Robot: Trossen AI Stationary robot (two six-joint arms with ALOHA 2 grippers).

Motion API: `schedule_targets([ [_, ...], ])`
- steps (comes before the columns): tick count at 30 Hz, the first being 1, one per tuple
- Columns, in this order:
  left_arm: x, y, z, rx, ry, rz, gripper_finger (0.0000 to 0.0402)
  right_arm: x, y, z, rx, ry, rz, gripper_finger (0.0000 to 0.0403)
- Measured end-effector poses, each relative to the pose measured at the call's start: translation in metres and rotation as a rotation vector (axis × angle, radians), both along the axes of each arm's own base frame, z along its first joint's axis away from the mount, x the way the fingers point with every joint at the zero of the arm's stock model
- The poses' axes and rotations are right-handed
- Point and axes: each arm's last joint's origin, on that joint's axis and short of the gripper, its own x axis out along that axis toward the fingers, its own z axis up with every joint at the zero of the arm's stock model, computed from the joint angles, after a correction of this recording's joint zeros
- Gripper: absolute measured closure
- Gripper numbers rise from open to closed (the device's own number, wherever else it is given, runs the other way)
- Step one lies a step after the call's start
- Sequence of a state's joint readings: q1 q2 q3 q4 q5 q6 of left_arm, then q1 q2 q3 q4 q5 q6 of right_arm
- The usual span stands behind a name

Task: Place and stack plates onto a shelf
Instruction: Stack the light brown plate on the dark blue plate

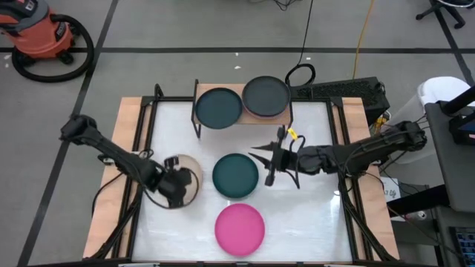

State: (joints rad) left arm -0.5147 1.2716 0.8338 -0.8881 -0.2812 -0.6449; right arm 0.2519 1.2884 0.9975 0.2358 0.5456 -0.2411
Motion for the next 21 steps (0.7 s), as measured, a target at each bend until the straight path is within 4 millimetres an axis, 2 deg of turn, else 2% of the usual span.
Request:
schedule_targets([
  [5, -0.001, -0.021, -0.014, -0.03, 0.061, -0.031, 0.0316, -0.002, 0.005, -0.009, -0.016, -0.026, 0.014, 0.0328],
  [12, -0.001, -0.036, -0.025, -0.048, 0.095, -0.084, 0.0316, -0.003, 0.005, -0.011, -0.019, -0.029, 0.013, 0.0328],
  [21, -0.001, -0.041, -0.026, -0.068, 0.077, -0.123, 0.0315, -0.003, 0.005, -0.011, -0.001, -0.034, 0.012, 0.0328],
])
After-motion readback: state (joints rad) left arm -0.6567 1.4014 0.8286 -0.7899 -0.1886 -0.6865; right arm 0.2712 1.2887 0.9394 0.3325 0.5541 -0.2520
